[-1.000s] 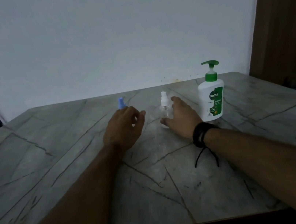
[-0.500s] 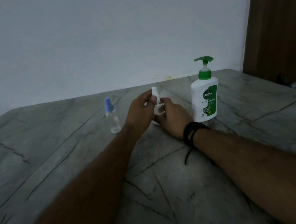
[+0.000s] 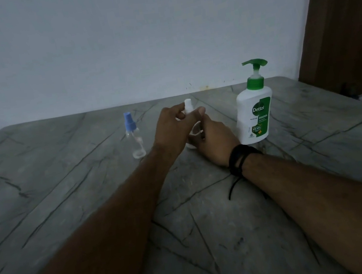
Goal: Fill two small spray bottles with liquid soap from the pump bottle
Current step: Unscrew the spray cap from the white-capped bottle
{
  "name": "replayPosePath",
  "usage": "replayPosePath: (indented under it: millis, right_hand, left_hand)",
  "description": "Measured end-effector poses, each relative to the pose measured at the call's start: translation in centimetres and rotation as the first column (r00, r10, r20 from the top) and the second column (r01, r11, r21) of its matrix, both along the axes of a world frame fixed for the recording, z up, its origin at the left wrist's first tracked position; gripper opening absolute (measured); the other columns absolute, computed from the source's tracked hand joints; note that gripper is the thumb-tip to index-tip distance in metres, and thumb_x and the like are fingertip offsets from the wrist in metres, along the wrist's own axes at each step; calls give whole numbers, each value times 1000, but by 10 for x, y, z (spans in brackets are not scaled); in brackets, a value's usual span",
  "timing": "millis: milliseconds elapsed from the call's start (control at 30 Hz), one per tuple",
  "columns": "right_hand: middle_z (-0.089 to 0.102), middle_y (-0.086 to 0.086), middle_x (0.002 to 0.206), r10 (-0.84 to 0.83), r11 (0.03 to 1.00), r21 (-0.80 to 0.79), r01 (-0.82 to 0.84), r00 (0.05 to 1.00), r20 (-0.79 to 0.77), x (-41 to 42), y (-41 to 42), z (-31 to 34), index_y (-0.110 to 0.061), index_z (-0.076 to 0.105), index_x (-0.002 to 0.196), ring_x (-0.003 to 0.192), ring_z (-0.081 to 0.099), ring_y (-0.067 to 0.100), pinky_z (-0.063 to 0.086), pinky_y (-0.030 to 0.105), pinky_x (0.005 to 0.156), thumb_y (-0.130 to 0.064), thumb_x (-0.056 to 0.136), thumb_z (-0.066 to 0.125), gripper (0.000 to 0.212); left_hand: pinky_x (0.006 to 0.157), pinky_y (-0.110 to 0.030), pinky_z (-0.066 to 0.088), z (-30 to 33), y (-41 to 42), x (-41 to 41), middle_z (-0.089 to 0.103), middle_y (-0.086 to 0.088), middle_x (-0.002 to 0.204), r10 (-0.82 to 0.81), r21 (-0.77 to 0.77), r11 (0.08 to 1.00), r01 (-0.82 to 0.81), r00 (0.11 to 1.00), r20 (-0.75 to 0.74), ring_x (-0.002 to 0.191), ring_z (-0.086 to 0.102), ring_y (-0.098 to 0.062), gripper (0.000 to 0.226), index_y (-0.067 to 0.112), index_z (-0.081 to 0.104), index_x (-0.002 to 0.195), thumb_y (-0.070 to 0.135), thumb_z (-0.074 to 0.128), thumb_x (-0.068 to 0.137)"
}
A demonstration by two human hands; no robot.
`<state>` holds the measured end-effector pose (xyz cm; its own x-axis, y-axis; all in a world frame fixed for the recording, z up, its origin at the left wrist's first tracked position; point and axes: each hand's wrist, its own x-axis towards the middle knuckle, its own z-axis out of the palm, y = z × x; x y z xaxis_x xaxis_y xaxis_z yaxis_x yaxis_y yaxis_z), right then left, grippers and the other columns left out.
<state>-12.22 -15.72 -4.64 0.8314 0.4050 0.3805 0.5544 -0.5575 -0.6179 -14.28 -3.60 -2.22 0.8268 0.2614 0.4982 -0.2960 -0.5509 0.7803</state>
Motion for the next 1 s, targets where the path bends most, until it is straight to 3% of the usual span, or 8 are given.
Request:
replayPosePath:
  millis: [67,133,233,400,567,733,900,1000]
  right_hand:
    - [65,3,124,3,1000,10,-3,1000,-1,-1,-1,0,-14,41,143,106,65,21,49,33,89,-42,97,59,57]
    - [65,2,126,4,1000,17,-4,1000,5,-1,-2,-1,-15,40,146,108,64,21,49,33,90,-42,96,61,60]
    - [65,1,124,-4,1000,22,3,1000,13,-1,-2,-2,-16,40,144,107,64,21,49,33,90,-41,96,63,59]
    - [65,1,122,-3,1000,19,3,1000,27,-2,-2,-1,-18,42,140,105,65,21,51,36,90,-42,96,61,53]
    - [64,2,125,6,1000,14,-6,1000,20,-4,-4,-1,-17,40,144,109,64,22,47,32,89,-41,97,61,57]
    - [65,2,124,1,1000,12,-2,999,34,-5,-4,0,-18,40,143,108,64,21,50,35,91,-42,97,59,56]
    - [64,1,124,6,1000,7,-6,999,42,-4,-4,-1,-18,40,143,106,64,21,49,34,89,-41,97,60,56]
    - [64,1,124,2,1000,4,-2,999,47,-3,-3,-1,-18,38,145,105,64,20,49,33,88,-42,96,61,59]
  left_hand:
    - [71,-25,44,-3,2,0,65,1,85,1,17,1000,-1,1000,24,79,59,-8,42,18,75,87,58,61,86]
    - [82,-35,51,-6,3,-2,69,5,92,50,-37,998,-49,998,32,89,63,-12,45,21,75,93,62,56,86]
    - [85,-41,53,-7,3,-7,67,8,97,93,-163,983,-87,995,29,94,64,-17,33,24,66,92,56,62,85]
    - [65,-26,47,-4,-2,-11,68,2,110,-32,-247,968,40,999,39,92,65,-22,24,25,57,108,36,67,88]
    - [66,-31,46,-5,0,-9,65,2,99,43,-194,980,-29,997,68,79,63,-16,33,26,60,119,37,66,88]
    - [63,-23,45,-8,-1,-9,68,3,116,-38,-156,987,47,997,61,81,63,-13,39,19,61,131,23,63,92]
    - [66,-31,48,-9,3,-4,64,-1,105,23,-151,988,-14,998,60,85,65,-24,42,26,58,131,33,65,90]
    - [72,-39,54,-10,4,-2,61,2,112,47,-99,994,-43,998,34,92,65,-25,46,29,60,130,40,64,87]
